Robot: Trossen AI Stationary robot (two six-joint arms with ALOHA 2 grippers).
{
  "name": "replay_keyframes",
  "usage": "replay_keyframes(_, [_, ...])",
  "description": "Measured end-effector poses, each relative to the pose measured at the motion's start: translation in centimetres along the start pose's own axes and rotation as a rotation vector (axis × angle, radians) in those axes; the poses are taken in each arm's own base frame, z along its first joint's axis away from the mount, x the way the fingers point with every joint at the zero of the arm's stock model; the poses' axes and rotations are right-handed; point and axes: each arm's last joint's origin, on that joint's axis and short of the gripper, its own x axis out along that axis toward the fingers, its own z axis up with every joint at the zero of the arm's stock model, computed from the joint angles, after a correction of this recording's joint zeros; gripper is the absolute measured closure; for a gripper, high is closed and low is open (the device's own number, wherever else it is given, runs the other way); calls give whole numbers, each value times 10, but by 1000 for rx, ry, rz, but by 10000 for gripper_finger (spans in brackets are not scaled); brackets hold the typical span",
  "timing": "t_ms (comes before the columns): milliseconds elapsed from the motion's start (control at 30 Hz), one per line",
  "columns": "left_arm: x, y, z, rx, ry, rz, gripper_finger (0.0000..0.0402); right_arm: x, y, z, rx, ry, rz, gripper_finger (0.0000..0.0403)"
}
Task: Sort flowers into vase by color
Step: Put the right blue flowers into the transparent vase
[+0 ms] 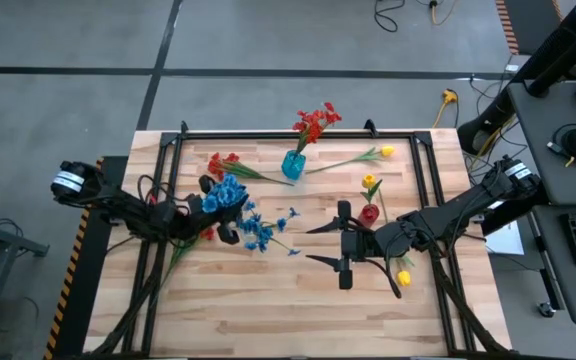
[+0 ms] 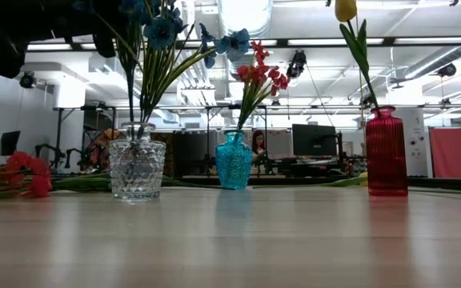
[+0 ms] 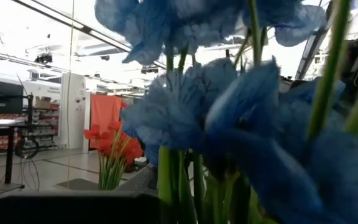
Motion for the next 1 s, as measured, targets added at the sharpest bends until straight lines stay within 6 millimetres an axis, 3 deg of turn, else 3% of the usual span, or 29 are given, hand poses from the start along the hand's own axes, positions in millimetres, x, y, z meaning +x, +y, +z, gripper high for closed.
replay_keyframes(533, [-2, -4, -4, 17, 48, -27, 191, 0, 0, -1, -4, 8, 1, 165])
replay_keyframes(1000, [2, -5, 0, 12, 153, 6, 144, 0, 0, -1, -4, 9, 1, 165])
